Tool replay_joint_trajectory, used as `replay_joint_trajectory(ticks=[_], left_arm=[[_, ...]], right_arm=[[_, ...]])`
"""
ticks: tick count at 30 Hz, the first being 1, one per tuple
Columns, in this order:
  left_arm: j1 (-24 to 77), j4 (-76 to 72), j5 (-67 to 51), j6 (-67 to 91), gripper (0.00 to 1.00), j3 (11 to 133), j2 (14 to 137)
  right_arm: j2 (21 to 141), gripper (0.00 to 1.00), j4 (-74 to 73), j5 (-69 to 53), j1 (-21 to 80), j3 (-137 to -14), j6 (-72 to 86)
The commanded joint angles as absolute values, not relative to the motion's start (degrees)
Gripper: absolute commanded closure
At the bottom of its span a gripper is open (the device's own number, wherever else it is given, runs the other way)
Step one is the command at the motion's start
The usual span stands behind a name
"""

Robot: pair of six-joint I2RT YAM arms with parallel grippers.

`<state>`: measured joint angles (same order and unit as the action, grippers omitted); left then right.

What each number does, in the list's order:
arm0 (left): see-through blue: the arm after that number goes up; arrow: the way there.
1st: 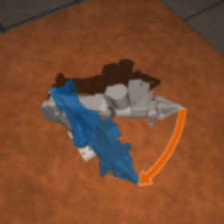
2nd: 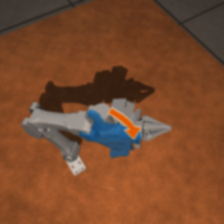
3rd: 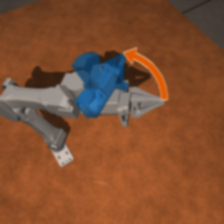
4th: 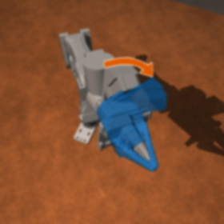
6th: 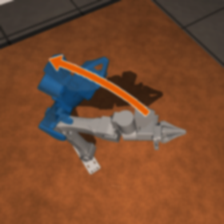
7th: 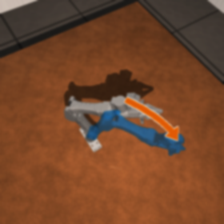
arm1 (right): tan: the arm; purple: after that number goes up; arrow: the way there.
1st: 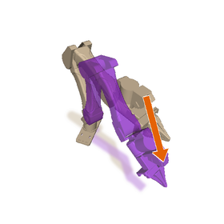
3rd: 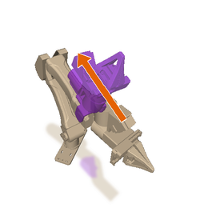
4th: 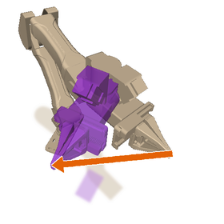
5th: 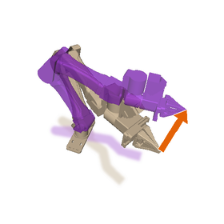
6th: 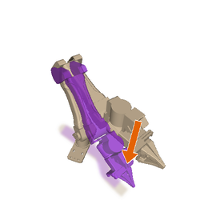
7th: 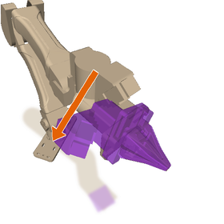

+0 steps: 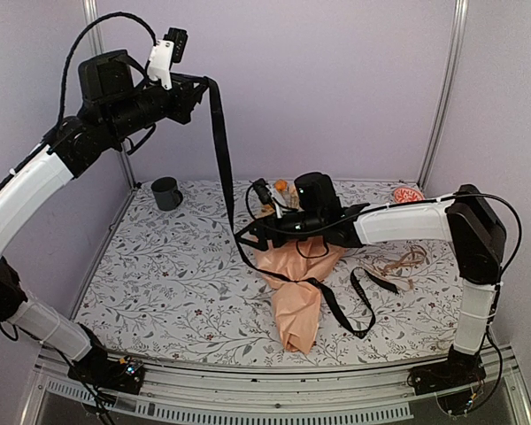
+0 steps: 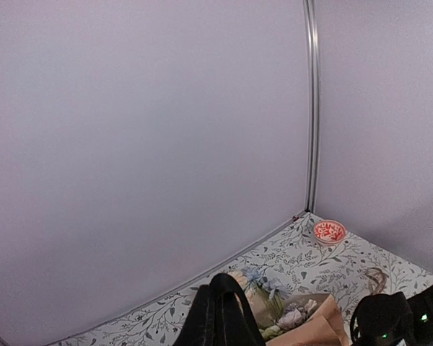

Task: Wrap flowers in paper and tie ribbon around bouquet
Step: Cross the half-tied ribbon over the folded bouquet.

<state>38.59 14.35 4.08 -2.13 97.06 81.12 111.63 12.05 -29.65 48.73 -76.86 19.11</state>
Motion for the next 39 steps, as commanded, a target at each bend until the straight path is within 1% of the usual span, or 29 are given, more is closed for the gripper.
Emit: replay_joint_trajectory(ticks=[1,5,11,18,21,24,26,27,29,31,33,35,37,39], left_arm=[[37.3,13.85,2.88,-3.12,1.0,99.08,82.69],[36.65,13.94,2.53,-3.19,1.0,99.4,82.9],[35.8,14.21,2.15,-3.31,1.0,99.4,82.72],[35.42,14.15,1.95,-3.46,1.0,99.05,81.86],[35.4,14.07,1.09,-3.11,1.0,98.84,81.84],[35.41,13.78,0.26,-2.57,1.0,98.05,81.51],[35.42,13.23,-0.45,-2.46,1.0,97.42,81.09],[35.42,12.97,-0.74,-2.46,1.0,97.24,80.79],[35.42,12.78,-0.81,-2.5,1.0,97.09,80.64],[35.4,12.74,-0.88,-2.7,1.0,97.14,80.66],[35.42,12.79,-0.81,-2.89,1.0,97.24,80.63],[35.42,12.75,-0.7,-3.06,1.0,97.29,80.61],[35.42,12.63,-0.36,-3.23,1.0,97.31,80.5],[35.41,12.49,-0.1,-3.25,1.0,97.41,80.56]], right_arm=[[112.78,0.23,14.71,-31.79,50.45,-79.85,19.8],[111.51,0.24,14.85,-31.3,50.64,-78.33,20.26],[109.3,0.2,14.03,-33.24,53.38,-76.38,15.09],[105.51,0.21,14.32,-35.95,53.88,-72.85,13.08],[103.83,0.25,14.08,-34.48,53.88,-72.52,12.69],[102.32,0.33,14.3,-31.09,53.94,-71.65,12.34],[101.83,0.42,14.5,-28.64,53.96,-71.02,12.59],[101.66,0.44,14.78,-27.78,54.01,-70.64,13.0],[101.54,0.45,16.2,-27.05,54.41,-69.83,13.67],[101.89,0.39,17.1,-26.66,55.29,-68.59,13.81],[102.52,0.27,16.78,-24.67,56.29,-68.49,13.4],[103.72,0.15,15.69,-19.45,56.9,-68.89,13.58],[105.63,0.12,13.29,-13.01,56.95,-71.89,15.31],[107.37,0.12,11.47,-9.95,56.92,-74.29,16.82]])
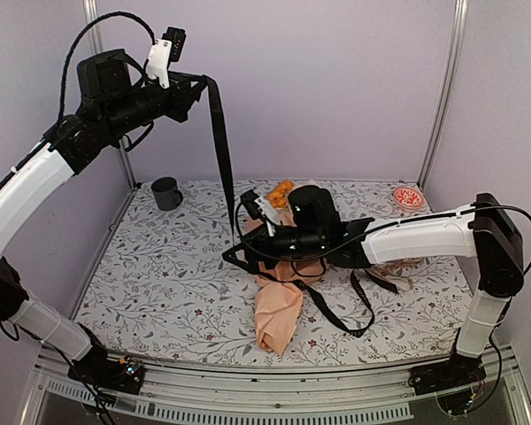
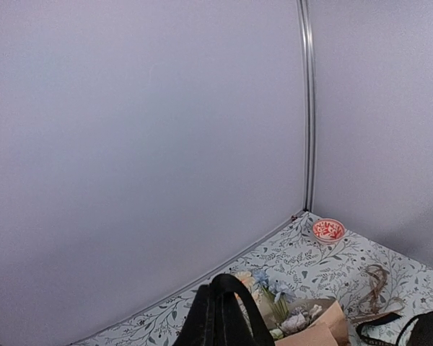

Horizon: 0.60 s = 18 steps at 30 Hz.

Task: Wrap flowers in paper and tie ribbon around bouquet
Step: Cross the half-tied ribbon over the folded bouquet.

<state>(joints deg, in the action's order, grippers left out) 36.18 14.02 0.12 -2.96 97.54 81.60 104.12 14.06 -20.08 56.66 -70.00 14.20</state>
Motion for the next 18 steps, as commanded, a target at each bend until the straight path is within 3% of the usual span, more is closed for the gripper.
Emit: replay_joint_trajectory(ticks=[1,4,7,15,18], left_arm=[[35.4,12.54,-0.07,-3.25,1.0,97.52,80.6],[35.35,12.38,-0.36,-3.01,1.0,97.81,80.63],[35.42,12.17,-0.61,-2.94,1.0,97.87,80.83],[35.33,12.46,-0.45,-3.46,1.0,98.3,80.86],[35.33,12.69,-0.3,-3.65,1.0,98.29,80.72]], right_arm=[[108.15,0.13,11.4,-9.4,56.93,-75.01,17.17],[110.55,0.22,12.03,-9.19,57.0,-76.55,18.21],[112.58,0.37,12.53,-10.19,56.95,-77.95,19.15],[115.14,0.51,12.97,-6.86,56.98,-80.89,20.46],[116.02,0.65,12.79,-5.65,56.92,-82.23,19.85]])
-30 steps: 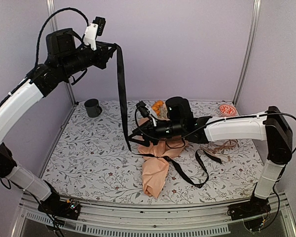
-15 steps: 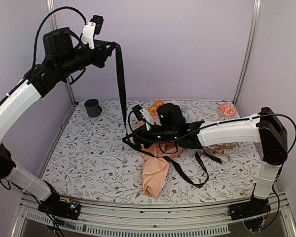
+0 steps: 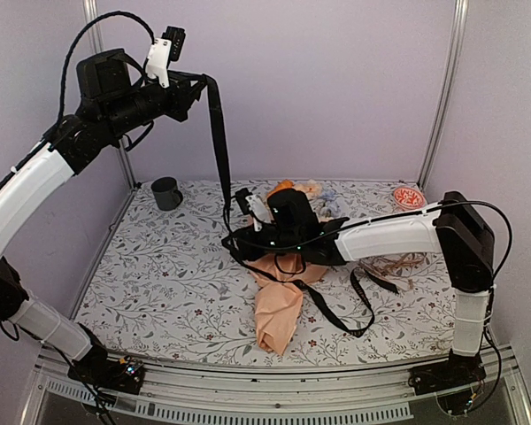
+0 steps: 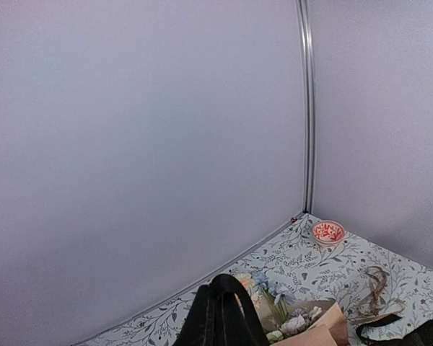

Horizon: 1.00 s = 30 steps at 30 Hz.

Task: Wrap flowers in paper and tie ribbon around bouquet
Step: Cross the half-tied ribbon over the folded bouquet.

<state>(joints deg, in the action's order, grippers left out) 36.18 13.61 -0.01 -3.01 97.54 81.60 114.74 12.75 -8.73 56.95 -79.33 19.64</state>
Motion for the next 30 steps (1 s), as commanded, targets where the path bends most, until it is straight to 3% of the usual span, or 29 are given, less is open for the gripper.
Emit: replay_joint_trajectory(ticks=[1,4,9,13,22,30], left_arm=[[35.33,12.7,-0.28,-3.69,1.0,98.24,80.58],[35.33,12.95,-0.35,-3.77,1.0,97.64,79.76],[34.76,12.47,0.84,-1.02,1.0,90.34,75.44],[36.26,5.82,-7.23,3.17,1.0,71.8,69.15],[55.54,-7.2,-4.39,5.2,1.0,31.93,54.91],[66.13,-21.02,-5.88,10.59,1.0,18.75,64.85]], right_arm=[[116.17,0.72,12.5,-5.31,56.95,-82.51,19.51],[115.56,0.99,11.6,-3.81,56.45,-82.57,18.69],[110.47,1.0,11.73,-6.23,53.82,-78.46,18.65],[105.98,1.0,14.26,-14.54,50.48,-74.09,18.32],[103.88,1.0,14.44,-27.05,45.25,-70.88,17.2],[102.05,1.0,12.83,-30.0,44.57,-70.79,14.76]])
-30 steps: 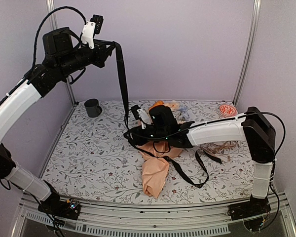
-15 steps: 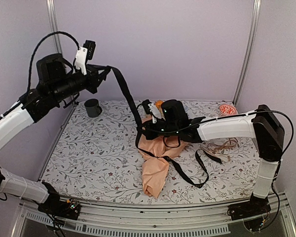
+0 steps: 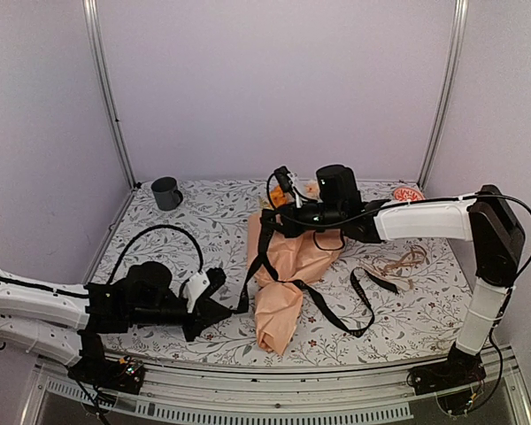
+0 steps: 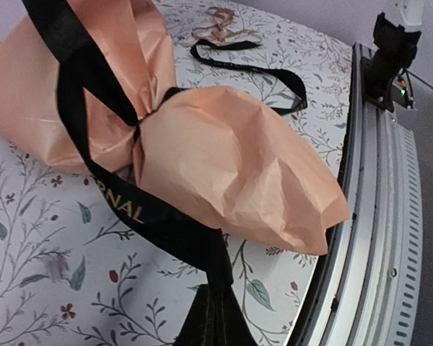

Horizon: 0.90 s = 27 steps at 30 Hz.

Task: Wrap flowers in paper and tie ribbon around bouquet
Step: Cross the half-tied ribbon over the folded bouquet.

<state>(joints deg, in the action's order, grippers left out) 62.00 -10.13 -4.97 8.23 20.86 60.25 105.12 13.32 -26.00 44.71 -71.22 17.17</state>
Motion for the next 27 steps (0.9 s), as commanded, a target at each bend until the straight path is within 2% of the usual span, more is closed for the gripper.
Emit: replay_joint_trajectory(ticks=[1,2,4,6,9,12,16,20,24,27], left_arm=[[66.53,-20.94,-5.36,10.93,1.0,18.66,66.6],[66.79,-20.72,-5.1,11.35,0.97,18.67,68.22],[66.91,-20.51,-5.02,11.59,0.65,18.76,70.13],[67.12,-20.52,-4.76,11.09,0.41,18.56,69.81],[66.97,-20.94,-4.13,8.35,0.23,17.95,66.07],[66.47,-23.84,-3.81,3.25,0.16,18.31,62.01],[59.13,-31.21,-6.53,-0.47,0.15,21.96,63.24],[47.46,-42.12,-20.65,-0.96,0.14,26.54,72.74],[45.8,-40.33,-30.23,-5.95,0.16,36.29,83.88],[44.3,-45.06,-32.76,-5.78,0.17,38.28,89.38]], right_arm=[[101.71,1.0,12.24,-31.53,44.63,-70.9,14.26],[101.36,1.0,11.53,-32.97,44.61,-70.92,13.54],[100.53,1.0,10.22,-35.44,44.57,-70.58,12.41],[99.62,1.0,9.39,-37.68,44.56,-69.86,11.4],[98.81,1.0,8.27,-41.95,44.58,-68.59,9.45],[99.01,1.0,7.84,-45.21,44.65,-68.29,8.39],[99.47,1.0,7.95,-47.34,44.7,-68.33,8.11],[99.67,1.0,8.88,-49.18,44.65,-68.42,8.73],[99.24,1.0,9.87,-50.03,44.65,-67.9,9.34],[99.14,1.0,10.28,-50.34,44.66,-67.58,9.59]])
